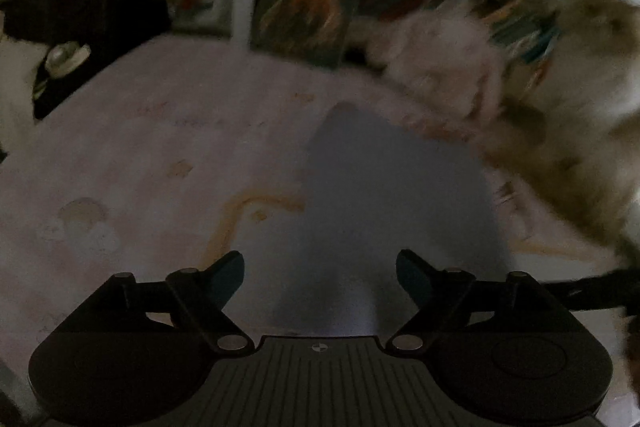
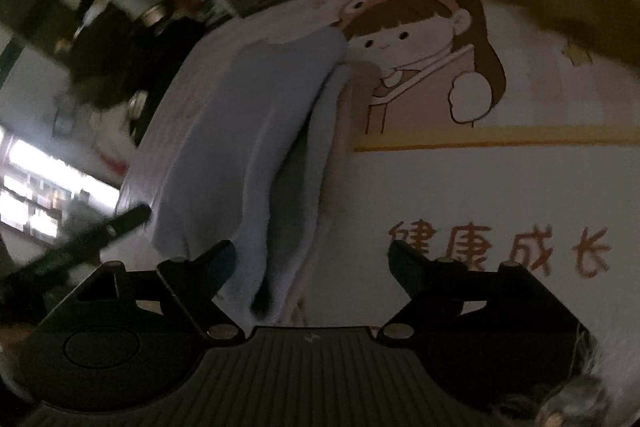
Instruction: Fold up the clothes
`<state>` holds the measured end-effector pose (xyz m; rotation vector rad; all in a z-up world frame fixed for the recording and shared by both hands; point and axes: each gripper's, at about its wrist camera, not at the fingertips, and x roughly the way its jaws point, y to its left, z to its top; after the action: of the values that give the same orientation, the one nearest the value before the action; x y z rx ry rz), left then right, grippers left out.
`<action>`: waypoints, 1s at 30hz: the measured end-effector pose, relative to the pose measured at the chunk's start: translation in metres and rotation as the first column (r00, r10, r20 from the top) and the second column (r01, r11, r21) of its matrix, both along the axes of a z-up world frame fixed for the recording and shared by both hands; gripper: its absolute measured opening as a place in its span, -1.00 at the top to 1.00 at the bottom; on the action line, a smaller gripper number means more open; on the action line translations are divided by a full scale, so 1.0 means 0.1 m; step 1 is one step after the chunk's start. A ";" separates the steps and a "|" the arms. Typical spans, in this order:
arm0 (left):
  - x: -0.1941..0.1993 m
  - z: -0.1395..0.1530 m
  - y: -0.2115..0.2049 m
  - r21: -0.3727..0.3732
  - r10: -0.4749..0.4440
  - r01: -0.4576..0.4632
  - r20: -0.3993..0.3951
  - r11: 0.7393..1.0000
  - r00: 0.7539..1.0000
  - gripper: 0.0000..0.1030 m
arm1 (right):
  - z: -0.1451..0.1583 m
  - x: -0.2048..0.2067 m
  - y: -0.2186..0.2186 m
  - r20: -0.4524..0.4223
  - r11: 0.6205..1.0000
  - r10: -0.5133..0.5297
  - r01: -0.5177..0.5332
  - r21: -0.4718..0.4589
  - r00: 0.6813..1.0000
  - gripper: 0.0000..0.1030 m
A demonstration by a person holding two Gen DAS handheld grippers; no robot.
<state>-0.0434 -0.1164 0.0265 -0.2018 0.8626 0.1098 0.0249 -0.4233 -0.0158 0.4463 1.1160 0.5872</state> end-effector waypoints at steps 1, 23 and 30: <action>0.05 -0.03 0.05 0.013 -0.001 0.001 -0.021 1.000 1.000 -0.66 | -0.01 0.00 0.03 -0.011 1.000 -0.021 0.021 0.008 1.000 -0.62; 0.71 -0.60 0.65 -0.620 -0.286 0.167 -0.097 0.766 0.953 -0.60 | -0.08 -0.14 0.67 0.001 0.958 -0.274 0.273 -0.090 0.962 -0.09; 0.76 -0.72 0.84 -0.710 -0.216 0.075 -0.110 0.700 0.970 -0.44 | -0.08 -0.16 0.71 0.021 0.950 -0.295 0.295 -0.105 0.955 -0.01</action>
<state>0.0325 -0.0328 -0.0450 -0.8577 1.0769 -0.3746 0.0089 -0.3524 -0.0234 0.5068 1.0454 0.2638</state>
